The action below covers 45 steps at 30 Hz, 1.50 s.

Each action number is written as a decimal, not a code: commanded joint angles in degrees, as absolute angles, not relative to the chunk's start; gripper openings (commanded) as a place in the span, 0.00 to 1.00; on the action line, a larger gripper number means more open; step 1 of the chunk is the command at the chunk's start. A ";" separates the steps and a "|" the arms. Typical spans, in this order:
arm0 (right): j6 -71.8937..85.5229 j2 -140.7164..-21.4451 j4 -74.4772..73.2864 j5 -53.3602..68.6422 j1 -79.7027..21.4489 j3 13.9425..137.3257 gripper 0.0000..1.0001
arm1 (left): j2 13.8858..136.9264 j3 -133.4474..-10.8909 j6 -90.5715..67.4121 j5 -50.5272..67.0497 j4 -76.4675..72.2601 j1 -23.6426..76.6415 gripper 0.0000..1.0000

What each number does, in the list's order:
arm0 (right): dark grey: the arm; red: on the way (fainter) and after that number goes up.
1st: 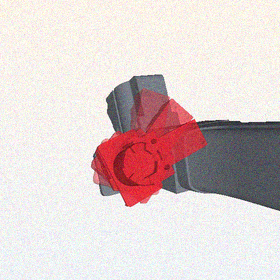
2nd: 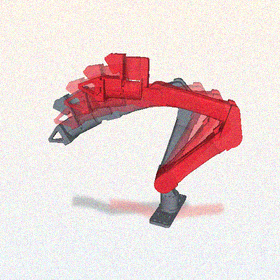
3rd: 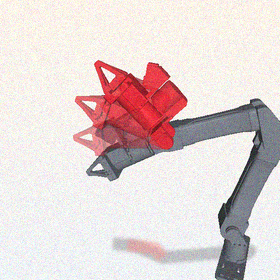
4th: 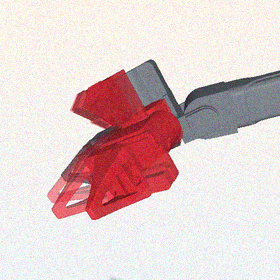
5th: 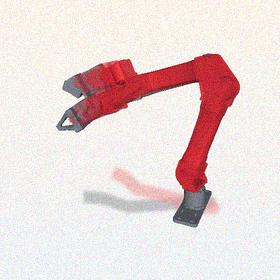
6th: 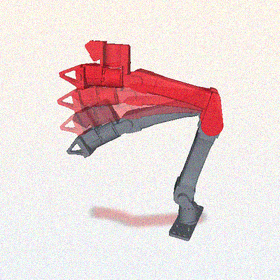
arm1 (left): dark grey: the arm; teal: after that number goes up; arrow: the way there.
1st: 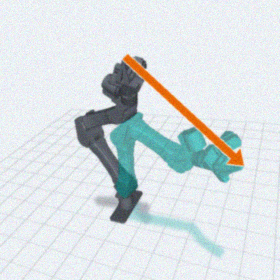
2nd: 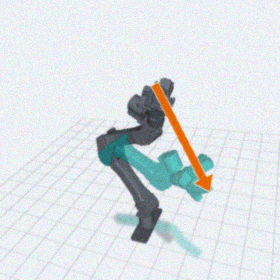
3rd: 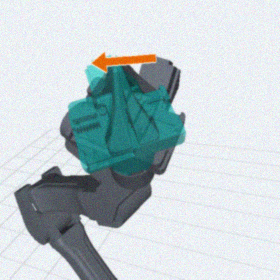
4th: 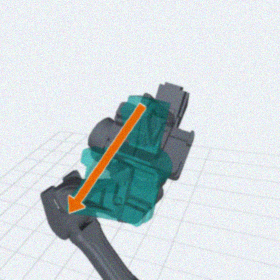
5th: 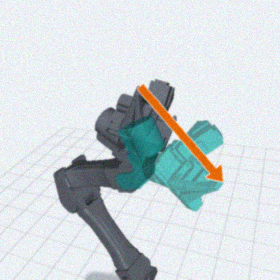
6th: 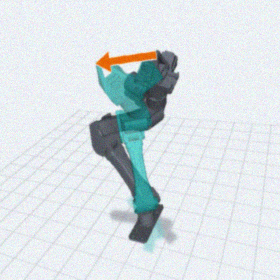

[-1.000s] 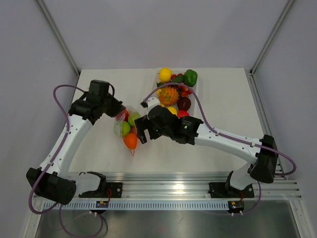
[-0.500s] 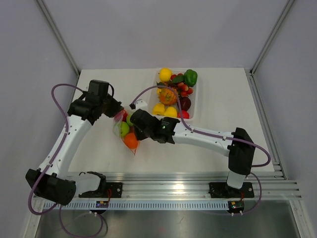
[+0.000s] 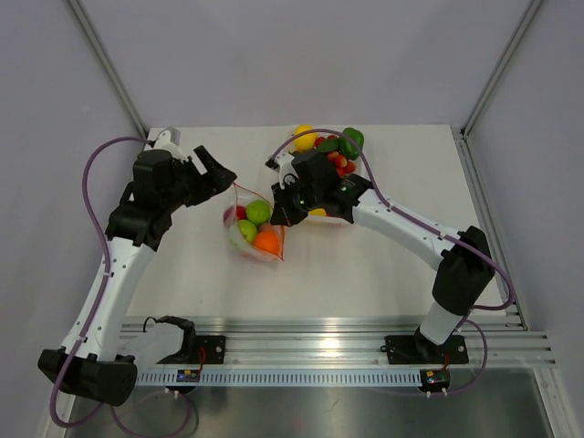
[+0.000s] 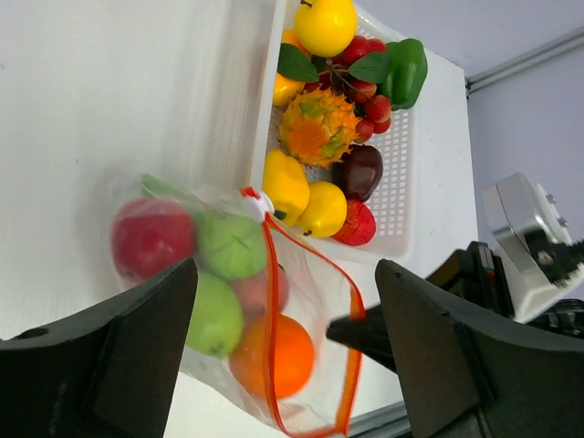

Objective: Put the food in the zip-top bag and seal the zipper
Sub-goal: Adjust the zipper food storage bag at the center of the board.

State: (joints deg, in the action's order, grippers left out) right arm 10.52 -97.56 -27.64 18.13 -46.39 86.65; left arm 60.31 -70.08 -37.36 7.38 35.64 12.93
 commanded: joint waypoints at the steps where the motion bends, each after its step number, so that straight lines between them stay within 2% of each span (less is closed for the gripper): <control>1: 0.36 -97.11 -34.86 31.19 -47.20 91.75 0.00 | 57.93 -64.89 -26.38 16.51 22.46 10.81 0.80; 7: -3.34 -98.61 -38.05 32.78 -46.67 92.37 0.00 | 51.42 -53.10 -16.62 22.24 5.48 10.37 0.84; 9: -3.34 -98.70 -38.14 31.73 -46.41 92.02 0.00 | 49.84 -51.59 -14.77 21.27 5.27 9.76 0.84; 17: -3.16 -99.23 -37.09 29.62 -46.23 91.67 0.00 | 60.28 -58.88 -16.61 32.76 15.73 8.35 0.91; 21: -3.51 -99.23 -37.62 29.18 -46.32 91.58 0.00 | 61.00 -58.19 -15.47 36.47 13.28 8.00 0.88; 27: -4.48 -98.17 -38.93 28.30 -46.05 90.70 0.00 | 56.95 -53.52 -14.67 43.50 3.00 3.52 0.91; 31: -4.48 -98.35 -39.11 27.60 -46.14 90.62 0.00 | 64.05 -58.26 -20.55 46.84 4.65 2.11 0.88; 32: -4.31 -98.35 -39.02 27.25 -46.14 90.79 0.00 | 65.73 -59.32 -21.78 47.45 5.27 2.20 0.83; 36: -2.47 -97.91 -38.06 25.49 -46.05 90.70 0.03 | 71.27 -60.38 -27.41 48.51 3.79 2.20 0.83; 40: -0.36 -95.98 -36.65 24.26 -46.05 89.74 0.07 | 71.80 -59.15 -29.09 48.51 2.37 2.46 0.86; 45: -0.35 -95.18 -36.56 24.26 -46.05 89.12 0.07 | 73.30 -59.85 -29.00 47.72 3.00 3.16 0.84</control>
State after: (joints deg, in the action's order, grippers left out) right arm -1.13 -98.26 -38.52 25.30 -46.44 88.95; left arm 72.95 -58.54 -27.70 45.80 6.11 2.63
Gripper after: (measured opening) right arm 0.070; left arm 0.849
